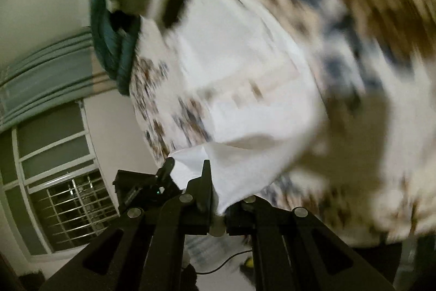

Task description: Fold small clothes

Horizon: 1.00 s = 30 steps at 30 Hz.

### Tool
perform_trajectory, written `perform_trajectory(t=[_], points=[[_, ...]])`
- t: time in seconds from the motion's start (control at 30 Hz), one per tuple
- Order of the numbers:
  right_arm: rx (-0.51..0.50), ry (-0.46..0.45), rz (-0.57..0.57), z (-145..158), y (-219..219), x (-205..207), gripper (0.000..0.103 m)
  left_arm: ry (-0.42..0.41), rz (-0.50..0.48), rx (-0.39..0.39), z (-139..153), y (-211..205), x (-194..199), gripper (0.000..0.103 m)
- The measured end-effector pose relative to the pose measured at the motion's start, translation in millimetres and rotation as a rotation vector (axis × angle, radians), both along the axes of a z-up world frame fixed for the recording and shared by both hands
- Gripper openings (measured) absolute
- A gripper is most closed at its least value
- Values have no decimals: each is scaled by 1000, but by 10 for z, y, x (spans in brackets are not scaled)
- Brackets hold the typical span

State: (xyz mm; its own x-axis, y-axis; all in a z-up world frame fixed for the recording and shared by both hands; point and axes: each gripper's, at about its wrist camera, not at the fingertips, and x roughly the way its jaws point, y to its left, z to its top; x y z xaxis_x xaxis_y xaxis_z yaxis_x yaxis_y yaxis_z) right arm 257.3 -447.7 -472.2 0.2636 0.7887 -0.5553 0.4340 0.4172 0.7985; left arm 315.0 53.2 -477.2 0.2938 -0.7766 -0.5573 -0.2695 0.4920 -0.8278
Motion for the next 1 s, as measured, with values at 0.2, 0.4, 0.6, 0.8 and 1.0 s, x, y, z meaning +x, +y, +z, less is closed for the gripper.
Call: perform_trajectory(t=[0.2,0.4,0.6,0.8,1.0], points=[[-57,-49,-110,33,-206,1248,12,-82,30,-13,-3,-162,1221,62],[-76,-77,-186,5,-564,1835,51,-175,47,81,153,-63,1482,65],[-269,-81,-94,29,-688,1604,63,-162,-138,317,-37,-380,1291,65],[-335,-7,-37,-414,-607,1624,63,-182,-274,457,-368,-903,1475,46],[-423,-32,-3,-437,-405,1708,4,-246,-296,477,-229,-880,1530,1]])
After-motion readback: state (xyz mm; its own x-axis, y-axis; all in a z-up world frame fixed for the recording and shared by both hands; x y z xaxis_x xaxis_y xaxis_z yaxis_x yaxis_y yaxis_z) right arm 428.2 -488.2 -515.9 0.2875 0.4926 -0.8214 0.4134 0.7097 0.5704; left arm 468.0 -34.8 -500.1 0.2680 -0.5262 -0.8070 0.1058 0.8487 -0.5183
